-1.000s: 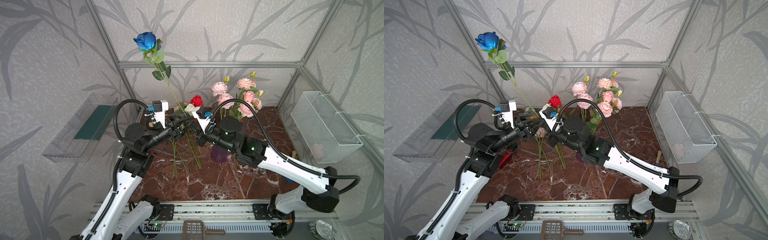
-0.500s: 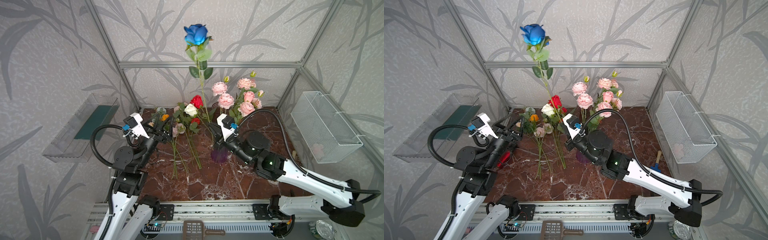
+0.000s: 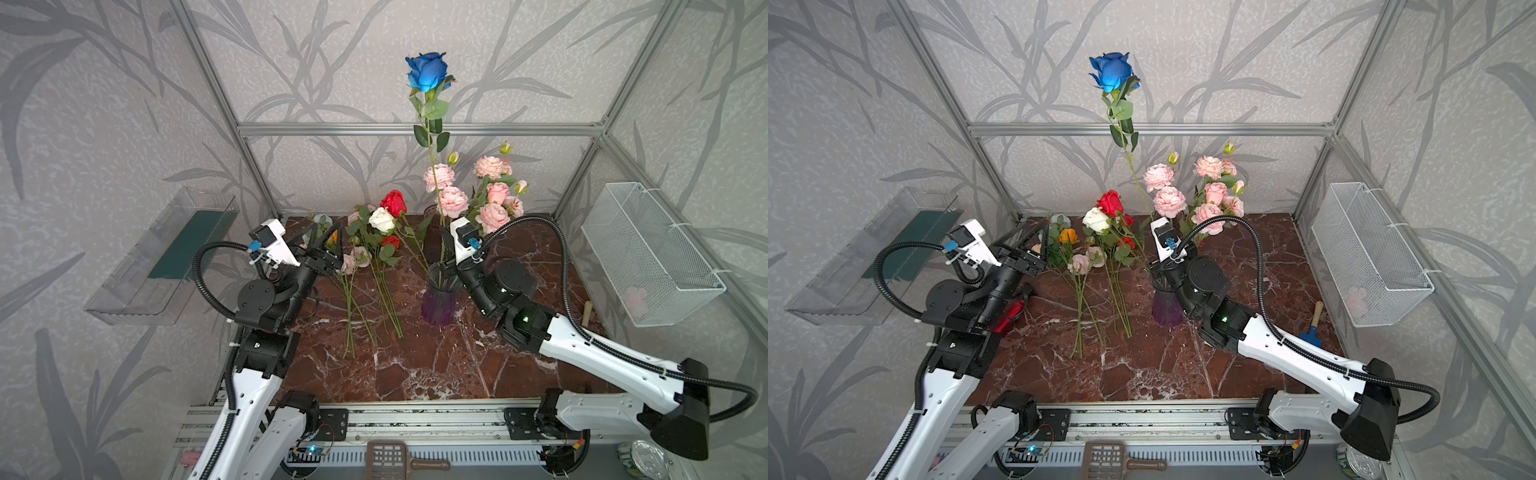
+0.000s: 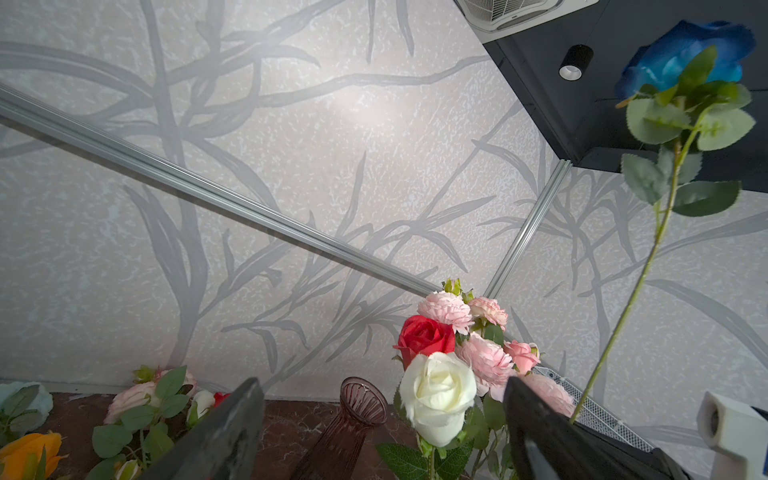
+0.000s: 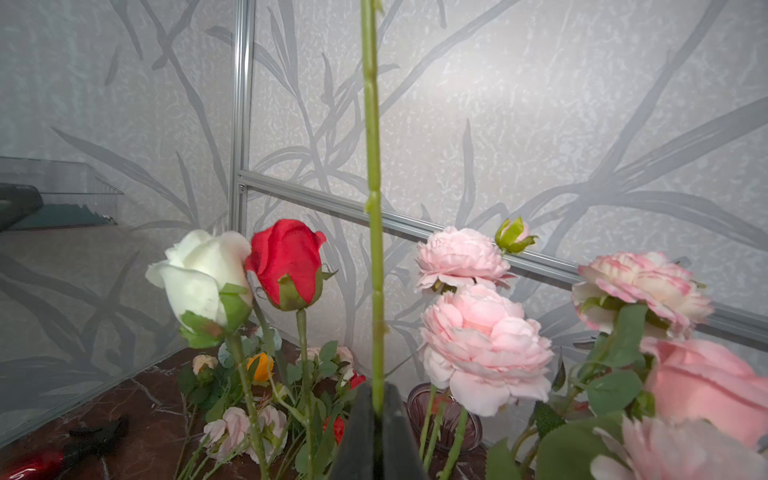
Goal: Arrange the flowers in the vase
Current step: 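Lower the blue rose into the purple vase with the right gripper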
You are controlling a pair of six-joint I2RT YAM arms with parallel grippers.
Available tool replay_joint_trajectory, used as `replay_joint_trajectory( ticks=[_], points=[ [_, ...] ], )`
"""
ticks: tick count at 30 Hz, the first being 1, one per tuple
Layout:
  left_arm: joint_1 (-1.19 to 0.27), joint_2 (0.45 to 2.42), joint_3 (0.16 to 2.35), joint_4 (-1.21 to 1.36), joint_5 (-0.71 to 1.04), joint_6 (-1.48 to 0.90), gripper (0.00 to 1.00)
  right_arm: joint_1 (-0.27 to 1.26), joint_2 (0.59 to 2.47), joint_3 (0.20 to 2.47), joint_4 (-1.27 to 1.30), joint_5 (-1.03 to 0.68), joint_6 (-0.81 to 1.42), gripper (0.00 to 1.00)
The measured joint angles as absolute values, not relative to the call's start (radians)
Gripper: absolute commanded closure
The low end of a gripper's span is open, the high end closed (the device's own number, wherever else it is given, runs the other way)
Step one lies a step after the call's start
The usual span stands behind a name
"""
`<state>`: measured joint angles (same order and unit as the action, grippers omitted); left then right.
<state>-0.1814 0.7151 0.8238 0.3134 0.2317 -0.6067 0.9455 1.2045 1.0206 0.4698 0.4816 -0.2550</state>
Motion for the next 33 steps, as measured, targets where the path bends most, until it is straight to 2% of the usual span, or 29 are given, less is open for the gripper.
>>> replay_joint_trajectory(
  ticks=[14, 23, 33],
  points=[
    [-0.168, 0.741, 0.823, 0.327, 0.239, -0.634, 0.10, 0.939, 1.198, 0.848, 0.510, 0.537, -0.114, 0.98],
    [-0.167, 0.753, 0.824, 0.335, 0.256, -0.653, 0.10, 0.938, 1.153, 0.797, 0.506, 0.550, -0.056, 0.78],
    [-0.160, 0.766, 0.823, 0.338, 0.263, -0.665, 0.10, 0.939, 1.111, 0.795, 0.456, 0.547, -0.031, 0.72]
  ],
)
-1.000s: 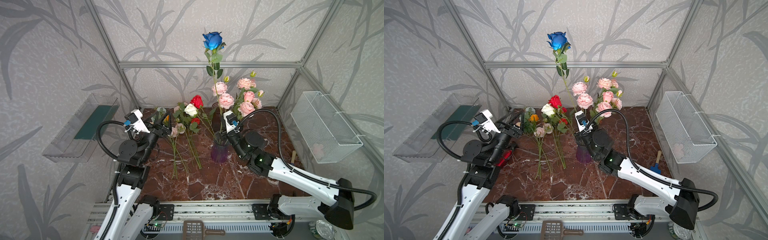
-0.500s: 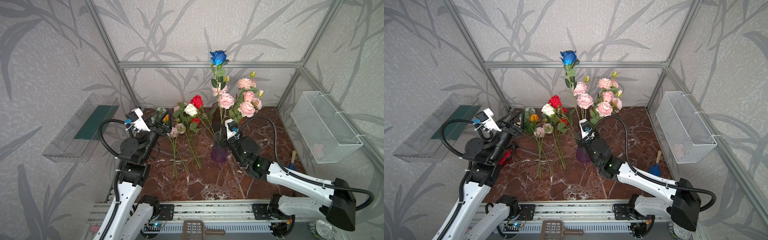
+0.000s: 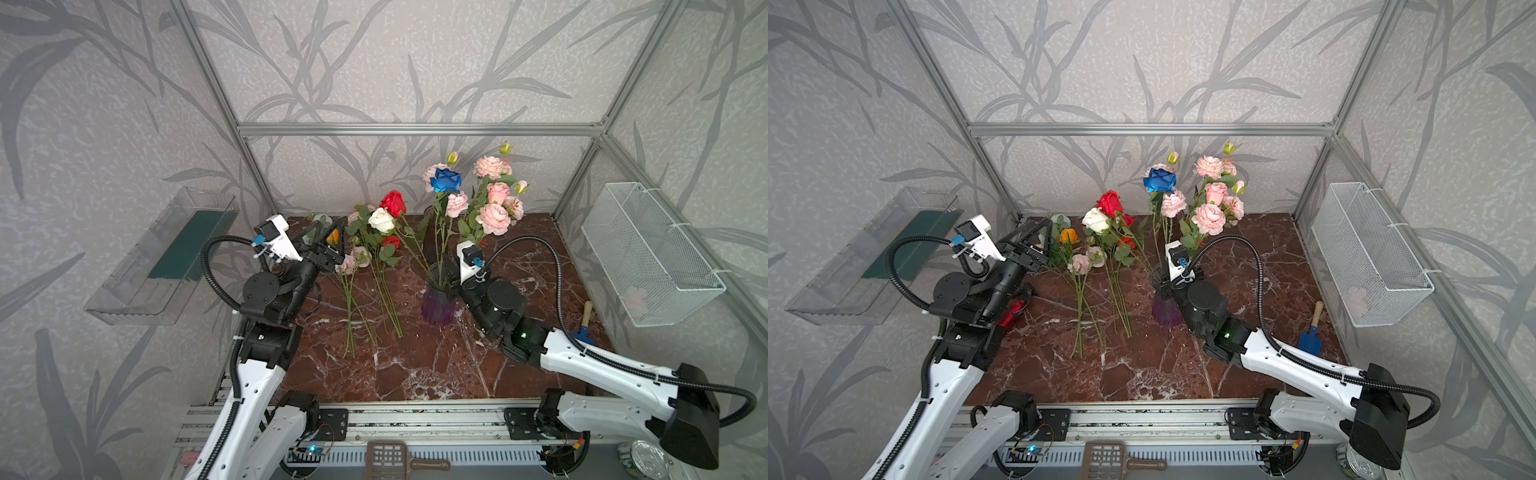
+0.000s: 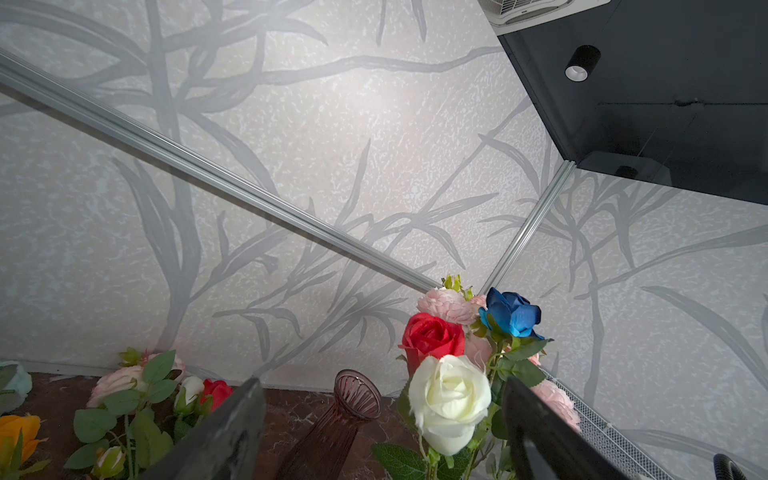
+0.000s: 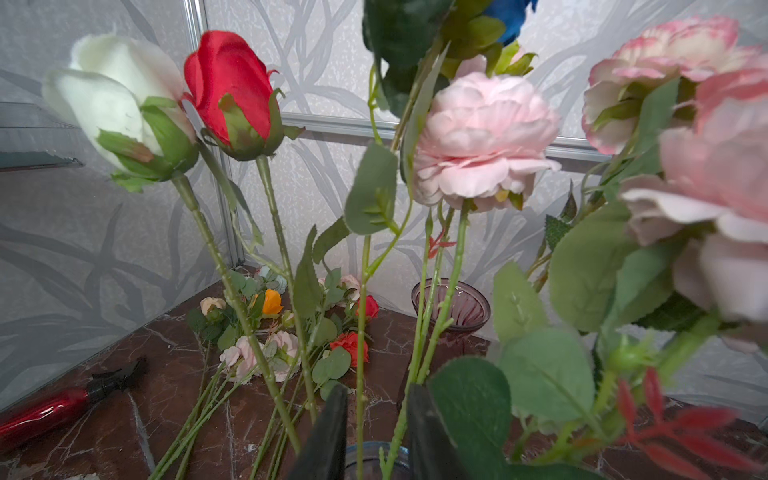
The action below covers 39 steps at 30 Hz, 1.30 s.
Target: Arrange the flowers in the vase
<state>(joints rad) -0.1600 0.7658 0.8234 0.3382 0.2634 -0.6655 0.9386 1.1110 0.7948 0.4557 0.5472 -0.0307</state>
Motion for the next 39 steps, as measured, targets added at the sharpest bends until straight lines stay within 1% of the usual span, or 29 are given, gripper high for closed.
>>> replay_joint_trajectory(
  ticks=[6, 12, 14, 18, 21, 25, 29, 35, 39],
  points=[
    [-0.156, 0.766, 0.823, 0.338, 0.263, -0.673, 0.10, 0.971, 1.008, 0.808, 0.337, 0.542, -0.010, 0.70],
    [-0.156, 0.760, 0.822, 0.329, 0.231, -0.675, 0.11, 1.015, 0.893, 0.908, 0.080, 0.552, 0.061, 0.65],
    [-0.156, 0.749, 0.822, 0.299, 0.177, -0.681, 0.12, 1.015, 0.863, 0.958, -0.036, 0.573, 0.109, 0.63],
    [-0.155, 0.726, 0.822, 0.189, 0.000, -0.713, 0.12, 1.006, 0.829, 1.044, -0.264, 0.611, 0.222, 0.59],
    [-0.148, 0.727, 0.818, 0.128, -0.113, -0.742, 0.12, 0.972, 0.825, 1.077, -0.424, 0.603, 0.321, 0.56],
    [-0.140, 0.759, 0.807, 0.100, -0.186, -0.778, 0.12, 0.866, 0.838, 1.087, -0.592, 0.511, 0.439, 0.56],
    [-0.128, 0.826, 0.807, 0.080, -0.192, -0.820, 0.12, 0.775, 0.866, 1.089, -0.702, 0.398, 0.530, 0.56],
    [-0.086, 0.929, 0.807, 0.075, -0.137, -0.905, 0.13, 0.751, 0.919, 1.118, -0.759, 0.281, 0.588, 0.56],
    [-0.041, 0.986, 0.802, 0.080, -0.080, -0.982, 0.15, 0.738, 0.978, 1.127, -0.757, 0.224, 0.606, 0.57]
  ],
)
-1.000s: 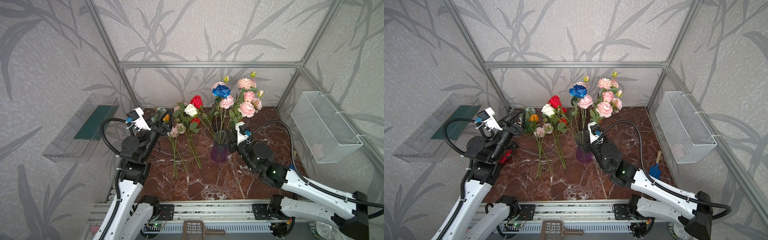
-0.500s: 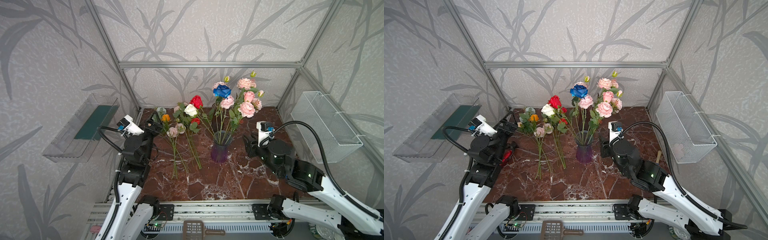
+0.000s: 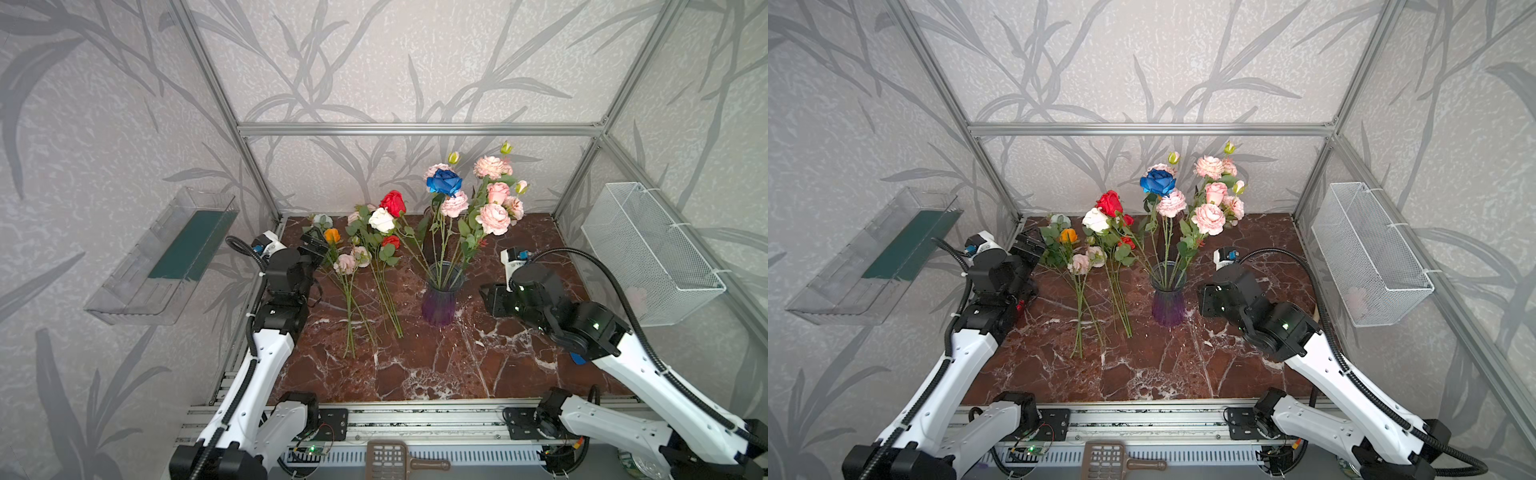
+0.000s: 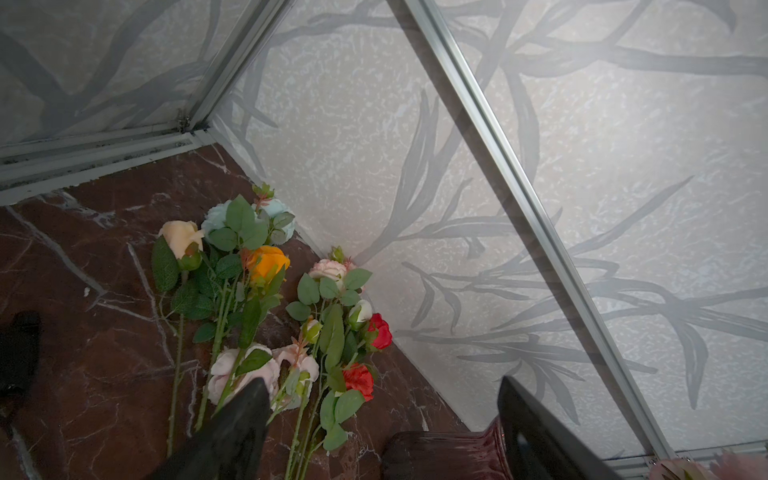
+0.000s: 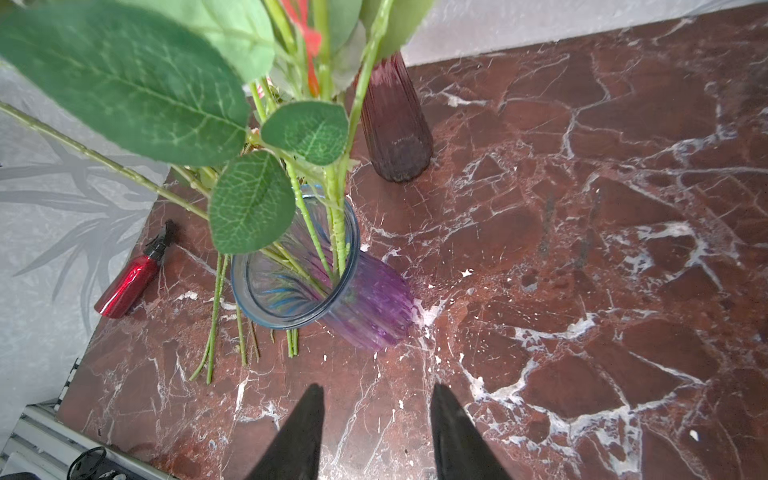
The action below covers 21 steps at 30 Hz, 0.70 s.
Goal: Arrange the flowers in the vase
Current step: 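Close the right gripper around the purple vase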
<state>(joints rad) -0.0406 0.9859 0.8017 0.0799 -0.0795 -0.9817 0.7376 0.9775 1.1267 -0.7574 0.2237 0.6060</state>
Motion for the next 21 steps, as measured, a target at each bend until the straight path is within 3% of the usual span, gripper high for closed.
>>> replay_joint_trajectory(
  ticks=[21],
  points=[
    [0.022, 1.019, 0.779, 0.110, 0.033, -1.086, 0.18, 0.652, 1.208, 1.147, -0.603, 0.059, 0.645, 0.61]
  ],
)
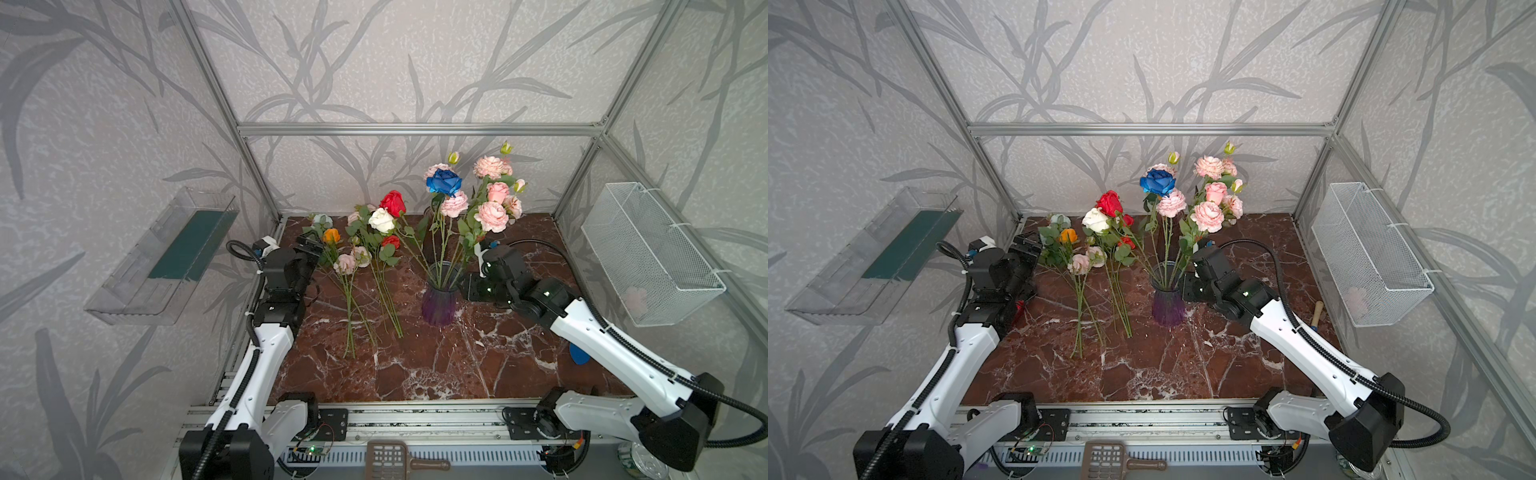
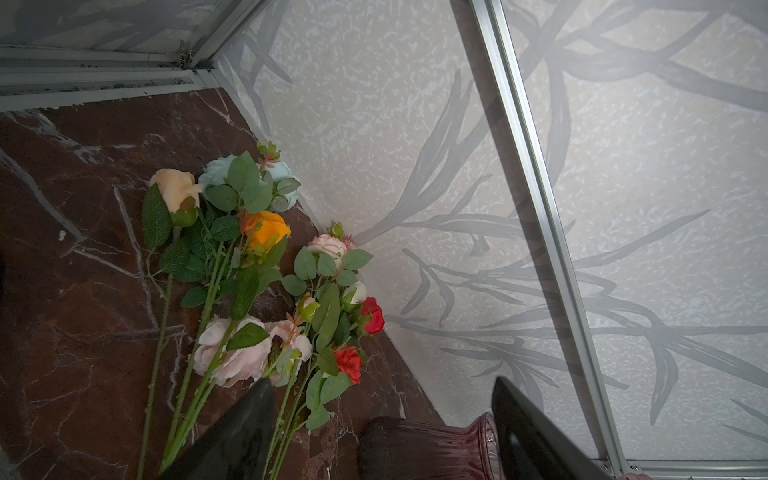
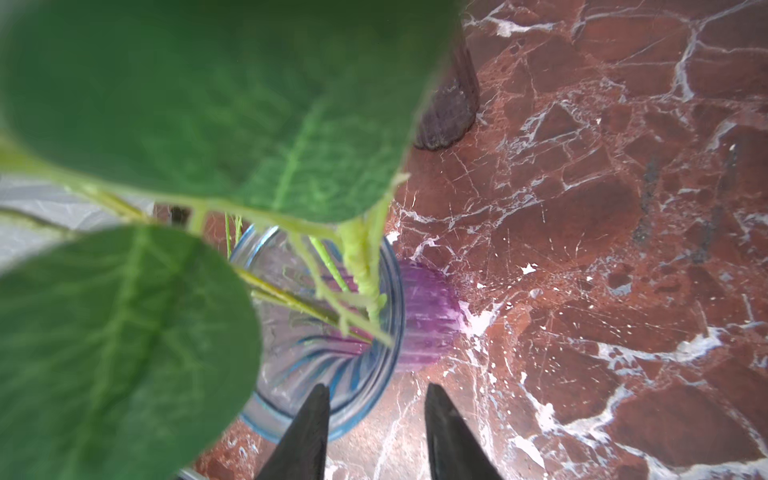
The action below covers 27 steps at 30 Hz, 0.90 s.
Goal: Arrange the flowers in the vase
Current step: 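Close the right gripper around the purple vase, then slide the purple vase with the right gripper farther from the robot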
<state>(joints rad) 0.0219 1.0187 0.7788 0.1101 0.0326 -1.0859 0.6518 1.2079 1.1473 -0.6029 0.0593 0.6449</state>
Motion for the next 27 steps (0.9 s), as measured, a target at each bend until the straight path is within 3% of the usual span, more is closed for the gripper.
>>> replay_joint_trajectory(
  ticks=[21, 27],
  points=[
    [0.023, 1.019, 0.779, 0.128, 0.051, -1.092, 0.19, 0.622, 1.321, 1.158, -0.540, 0.018, 0.680, 0.66],
    [0.023, 1.013, 0.779, 0.128, 0.051, -1.092, 0.18, 0.607, 1.321, 1.158, -0.530, 0.015, 0.679, 0.79]
  ],
)
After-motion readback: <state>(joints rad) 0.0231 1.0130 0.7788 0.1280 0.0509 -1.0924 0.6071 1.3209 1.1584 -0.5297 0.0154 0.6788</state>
